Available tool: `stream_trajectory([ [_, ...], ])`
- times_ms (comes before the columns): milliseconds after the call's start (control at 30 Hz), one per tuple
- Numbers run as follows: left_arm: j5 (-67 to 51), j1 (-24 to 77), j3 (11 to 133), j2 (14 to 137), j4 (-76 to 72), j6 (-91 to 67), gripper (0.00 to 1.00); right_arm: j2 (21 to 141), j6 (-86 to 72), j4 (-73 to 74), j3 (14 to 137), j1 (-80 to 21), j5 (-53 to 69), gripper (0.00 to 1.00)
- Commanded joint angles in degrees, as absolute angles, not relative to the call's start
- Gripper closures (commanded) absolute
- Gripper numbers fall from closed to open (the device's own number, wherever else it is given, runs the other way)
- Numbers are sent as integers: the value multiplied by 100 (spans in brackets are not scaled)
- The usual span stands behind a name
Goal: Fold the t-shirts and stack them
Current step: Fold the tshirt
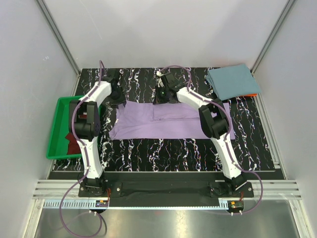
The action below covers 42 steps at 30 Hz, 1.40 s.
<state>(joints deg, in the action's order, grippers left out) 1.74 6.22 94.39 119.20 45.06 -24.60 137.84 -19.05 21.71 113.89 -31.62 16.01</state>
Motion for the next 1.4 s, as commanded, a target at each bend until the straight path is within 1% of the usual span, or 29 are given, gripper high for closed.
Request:
stream_trajectory([
  [0,35,615,9931,11987,4324,-2048,56,13281,-1872,2022,11224,-3208,1643,100],
  [167,-150,615,10098,12217,4280,-1899,60,13306,-1793,2074,11171,-3199,1582,100],
  [567,-237,615,10160,12533,4175,-1758,64,13351,-1811,1969,11118,-3147,1591,100],
  [600,-246,615,10160,12542,4166,-1732,66,13359,-1811,1977,11118,-3146,1582,100],
  [633,-246,615,10169,12551,4157,-1723,76,13351,-1811,1969,11092,-3129,1565,100],
  [700,-211,615,10204,12533,4184,-1758,87,13342,-1811,1951,11066,-3129,1521,100],
  [733,-133,615,10213,12507,4236,-1775,95,13342,-1811,1942,11039,-3120,1512,100],
  [800,-36,615,10195,12393,4254,-1845,100,13359,-1811,1934,11022,-3103,1451,100],
  [867,-18,615,10204,12305,4289,-1933,100,13403,-1837,1925,10986,-3068,1293,100],
  [933,246,615,10239,12226,4368,-2012,100,13456,-1889,1925,10995,-3041,1231,100],
  [1200,422,615,10248,12278,4483,-2162,100,13491,-1969,1872,10916,-3006,1265,100],
  [1267,422,615,10231,12296,4474,-2162,100,13404,-2012,1828,10890,-3006,1414,96],
  [1300,422,615,10239,12313,4474,-2162,100,13360,-2047,1785,10864,-3015,1476,89],
  [1367,422,615,10248,12331,4474,-2162,100,13237,-2188,1635,10758,-3006,1642,82],
])
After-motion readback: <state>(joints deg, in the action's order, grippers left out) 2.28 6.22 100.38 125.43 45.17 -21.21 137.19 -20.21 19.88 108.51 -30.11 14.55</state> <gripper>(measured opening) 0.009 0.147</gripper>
